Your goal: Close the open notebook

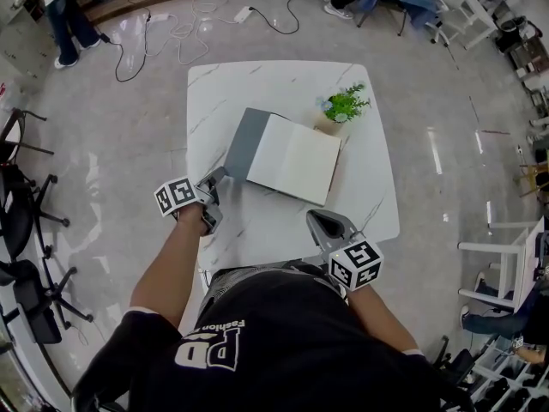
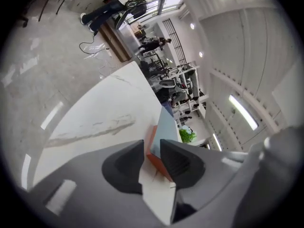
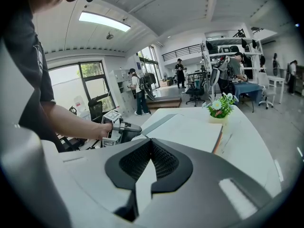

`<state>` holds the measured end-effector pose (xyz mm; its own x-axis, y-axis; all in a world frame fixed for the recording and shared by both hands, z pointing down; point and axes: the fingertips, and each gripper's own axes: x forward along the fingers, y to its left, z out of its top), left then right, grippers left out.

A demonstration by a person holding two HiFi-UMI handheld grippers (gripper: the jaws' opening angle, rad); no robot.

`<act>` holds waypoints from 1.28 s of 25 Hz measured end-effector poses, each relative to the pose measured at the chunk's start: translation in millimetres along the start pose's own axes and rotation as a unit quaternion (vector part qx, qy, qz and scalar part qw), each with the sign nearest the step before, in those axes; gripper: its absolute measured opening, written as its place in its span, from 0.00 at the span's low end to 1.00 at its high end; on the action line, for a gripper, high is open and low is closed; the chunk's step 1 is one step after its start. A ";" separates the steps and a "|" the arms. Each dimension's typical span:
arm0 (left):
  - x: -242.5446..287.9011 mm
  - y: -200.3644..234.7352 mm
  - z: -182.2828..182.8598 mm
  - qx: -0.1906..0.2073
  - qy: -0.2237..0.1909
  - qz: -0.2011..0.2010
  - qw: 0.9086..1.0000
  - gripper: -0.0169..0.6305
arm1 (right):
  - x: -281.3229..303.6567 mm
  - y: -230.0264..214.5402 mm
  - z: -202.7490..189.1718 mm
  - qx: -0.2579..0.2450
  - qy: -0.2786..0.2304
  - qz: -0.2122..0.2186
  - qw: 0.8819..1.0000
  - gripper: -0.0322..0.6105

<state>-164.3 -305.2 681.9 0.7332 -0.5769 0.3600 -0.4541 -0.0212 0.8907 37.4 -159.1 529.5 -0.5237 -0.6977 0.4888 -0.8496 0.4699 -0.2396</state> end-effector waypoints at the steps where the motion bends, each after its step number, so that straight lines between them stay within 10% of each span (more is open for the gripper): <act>1: 0.9 2.1 -2.4 -0.004 0.005 0.001 1.000 0.20 | -0.1 0.1 0.1 0.000 0.000 -0.001 1.000 0.05; 9: 6.5 1.8 -5.1 -0.056 -0.003 -0.034 0.998 0.20 | -1.0 -0.4 -0.8 -0.002 0.005 -0.007 1.000 0.05; 32: -12.4 -34.9 10.7 0.012 -0.033 -0.026 0.999 0.13 | -17.9 1.1 2.5 -0.012 -0.016 0.001 1.000 0.05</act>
<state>-163.0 -306.1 643.5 0.7213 -0.6277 0.2929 -0.4289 -0.0728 0.9004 45.7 -147.4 518.4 -0.5267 -0.7139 0.4614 -0.8474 0.4836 -0.2192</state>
